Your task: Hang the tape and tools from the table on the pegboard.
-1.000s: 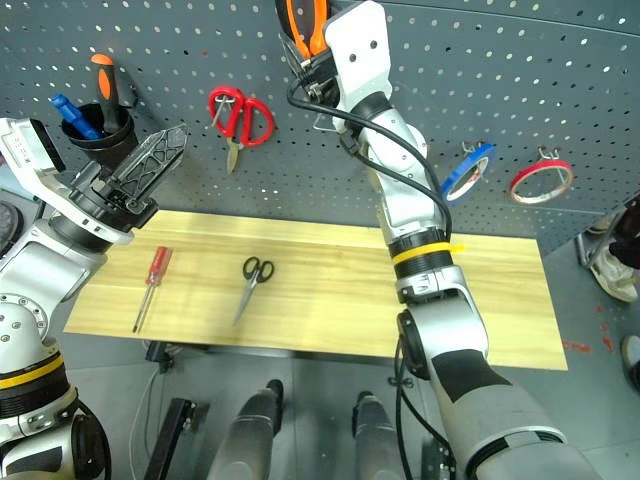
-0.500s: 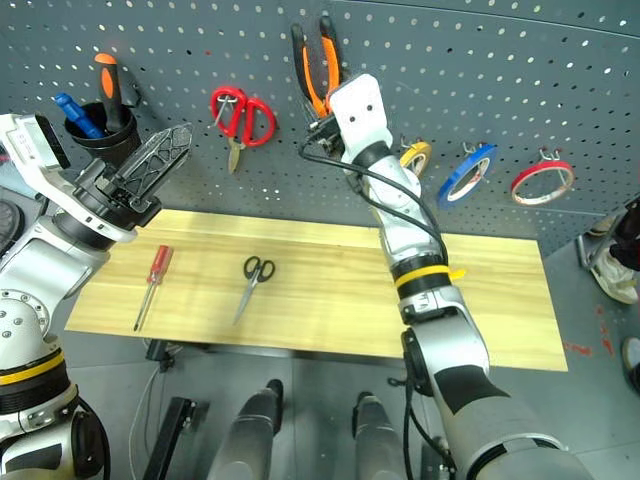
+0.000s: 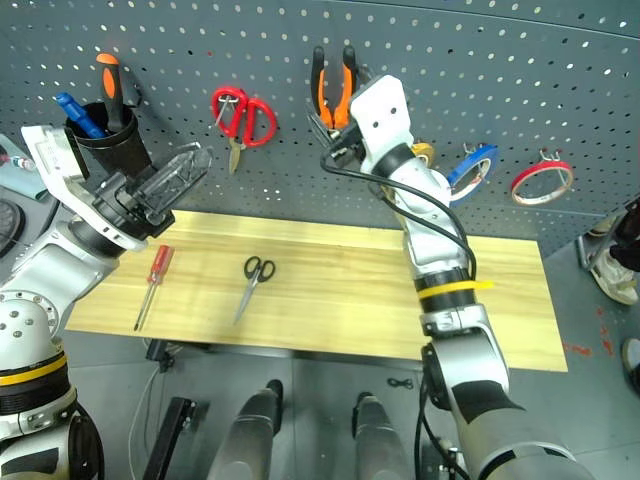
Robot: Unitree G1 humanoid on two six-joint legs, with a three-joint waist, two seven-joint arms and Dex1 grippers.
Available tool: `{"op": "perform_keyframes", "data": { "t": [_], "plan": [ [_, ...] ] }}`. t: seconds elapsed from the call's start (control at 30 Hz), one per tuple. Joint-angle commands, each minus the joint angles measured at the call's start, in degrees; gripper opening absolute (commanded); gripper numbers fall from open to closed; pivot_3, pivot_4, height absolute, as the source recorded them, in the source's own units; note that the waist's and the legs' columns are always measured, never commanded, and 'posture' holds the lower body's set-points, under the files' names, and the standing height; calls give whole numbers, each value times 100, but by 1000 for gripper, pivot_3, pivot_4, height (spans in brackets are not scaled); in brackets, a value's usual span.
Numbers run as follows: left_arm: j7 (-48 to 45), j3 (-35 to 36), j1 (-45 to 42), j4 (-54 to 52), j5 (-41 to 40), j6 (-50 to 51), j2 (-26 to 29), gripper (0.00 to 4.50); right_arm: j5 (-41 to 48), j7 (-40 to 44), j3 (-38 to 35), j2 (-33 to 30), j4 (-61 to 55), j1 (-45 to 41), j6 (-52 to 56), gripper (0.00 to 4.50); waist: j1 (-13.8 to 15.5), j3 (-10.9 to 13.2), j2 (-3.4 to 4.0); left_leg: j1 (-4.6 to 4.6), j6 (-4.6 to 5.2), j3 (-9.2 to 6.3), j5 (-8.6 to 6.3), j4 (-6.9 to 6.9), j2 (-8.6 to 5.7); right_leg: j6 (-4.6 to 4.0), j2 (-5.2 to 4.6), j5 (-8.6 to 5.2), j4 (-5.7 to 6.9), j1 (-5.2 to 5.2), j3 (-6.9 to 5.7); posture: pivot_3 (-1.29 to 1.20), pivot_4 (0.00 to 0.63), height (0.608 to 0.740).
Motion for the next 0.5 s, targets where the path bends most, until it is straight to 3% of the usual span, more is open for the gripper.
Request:
{"op": "perform_keyframes", "data": {
  "t": [0.03,0.27,0.37,0.5],
  "plan": [
    [-243,-210,213,-122,574,13,261,4500,588,619,-129,-365,-1076,211,967,4487,-14,0,0,0,0,0,0,1,0,0,0,0,0,0,1,211,261,739],
    [53,-1177,555,239,2709,-275,551,4500,1756,1708,-227,-1342,-2676,904,2894,4487,-55,0,0,1,3,1,2,4,0,0,0,0,0,0,1,171,276,739],
    [353,-1509,659,349,3232,-264,220,4500,2454,2255,-43,-1692,-3468,1492,3693,4487,-58,0,0,0,4,0,1,3,0,0,0,-2,-3,2,2,137,283,739],
    [894,-2002,705,586,4050,-156,-279,4500,2830,2523,177,-1808,-4083,2161,4001,4487,-87,0,0,-5,7,0,-1,16,0,2,0,-3,-2,4,1,101,300,739]
  ]
}}
